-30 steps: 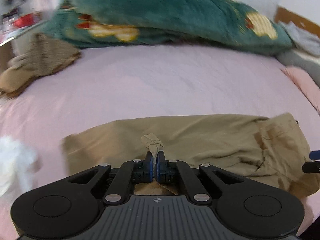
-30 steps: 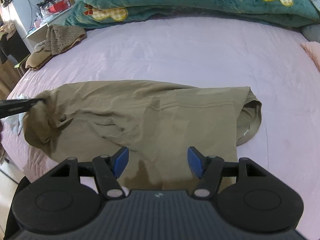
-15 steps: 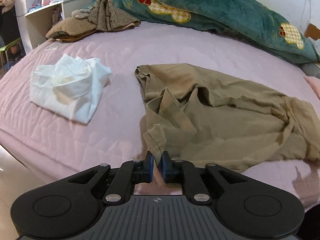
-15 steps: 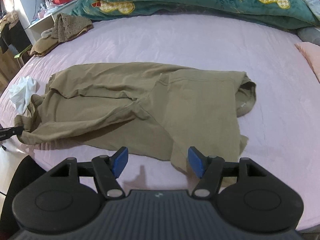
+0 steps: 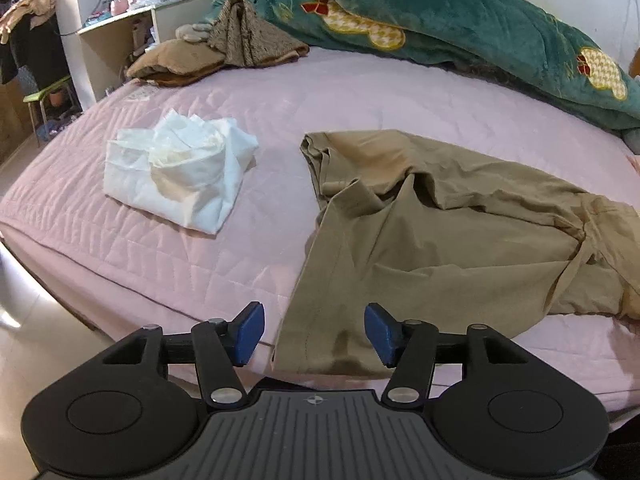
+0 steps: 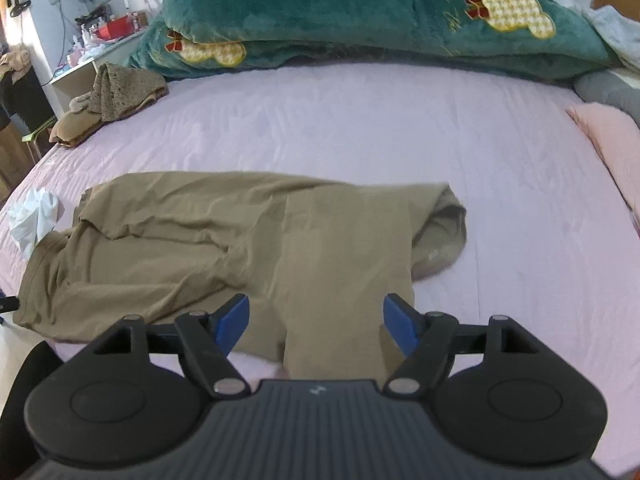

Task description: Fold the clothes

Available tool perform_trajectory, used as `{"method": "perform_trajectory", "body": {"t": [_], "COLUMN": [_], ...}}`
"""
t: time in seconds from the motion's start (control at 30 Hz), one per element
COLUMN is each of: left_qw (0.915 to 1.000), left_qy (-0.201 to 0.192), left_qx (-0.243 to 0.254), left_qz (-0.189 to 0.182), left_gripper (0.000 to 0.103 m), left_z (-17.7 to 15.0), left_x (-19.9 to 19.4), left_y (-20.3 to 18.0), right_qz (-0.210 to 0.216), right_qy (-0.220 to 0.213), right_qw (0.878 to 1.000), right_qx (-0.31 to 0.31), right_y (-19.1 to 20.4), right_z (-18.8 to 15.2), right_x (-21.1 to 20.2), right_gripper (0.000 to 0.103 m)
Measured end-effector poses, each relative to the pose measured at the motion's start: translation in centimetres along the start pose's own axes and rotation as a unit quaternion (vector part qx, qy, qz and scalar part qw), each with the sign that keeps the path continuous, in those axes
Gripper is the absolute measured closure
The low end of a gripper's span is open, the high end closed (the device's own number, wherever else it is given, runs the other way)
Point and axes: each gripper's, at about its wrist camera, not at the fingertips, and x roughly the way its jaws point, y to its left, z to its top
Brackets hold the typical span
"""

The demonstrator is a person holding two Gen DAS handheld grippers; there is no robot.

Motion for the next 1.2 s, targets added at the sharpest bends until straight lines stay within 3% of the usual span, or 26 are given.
{"method": "perform_trajectory", "body": {"t": [0.1, 0.43, 0.67, 0.77, 0.9, 1.0, 1.07, 1.2], "left_qw": [0.9999, 0.9896, 0.9791, 0.9725, 0.9554, 0.9339, 0.9159, 0.8966], "left_qy": [-0.007, -0.033, -0.060, -0.091, -0.167, -0.232, -0.270, -0.308], "left_qx": [0.001, 0.067, 0.097, 0.105, 0.092, 0.057, 0.029, -0.010], "left_qz": [-0.014, -0.123, -0.168, -0.187, -0.225, -0.266, -0.296, -0.318], "left_gripper": [0.044, 0.043, 0.043, 0.043, 0.043, 0.037, 0.033, 0.033], "left_z": [1.6, 4.9, 2.7, 2.2, 2.6, 3.1, 3.1, 1.7], "left_x": [-0.4, 1.0, -2.2, -4.8, -9.3, -12.3, -13.8, -15.5], "left_y": [-1.5, -13.5, -16.7, -17.1, -17.1, -17.5, -18.1, -20.1], "right_qz": [0.006, 0.047, 0.014, 0.007, 0.010, 0.009, 0.002, -0.014], "right_qy": [0.002, -0.027, -0.102, -0.167, -0.270, -0.334, -0.360, -0.396], "right_qw": [1.000, 0.996, 0.990, 0.980, 0.954, 0.935, 0.927, 0.915], "right_qx": [-0.003, 0.066, 0.099, 0.112, 0.128, 0.120, 0.108, 0.075], "right_y": [0.2, 0.5, 2.7, 3.7, 4.9, 6.2, 7.5, 9.9], "right_z": [1.4, 2.2, 1.7, 2.0, 2.5, 2.8, 3.2, 3.6], "right_x": [1.3, 0.4, -3.2, -6.0, -11.2, -15.1, -17.1, -20.0], "right_gripper": [0.027, 0.021, 0.015, 0.014, 0.010, 0.003, 0.000, 0.000]}}
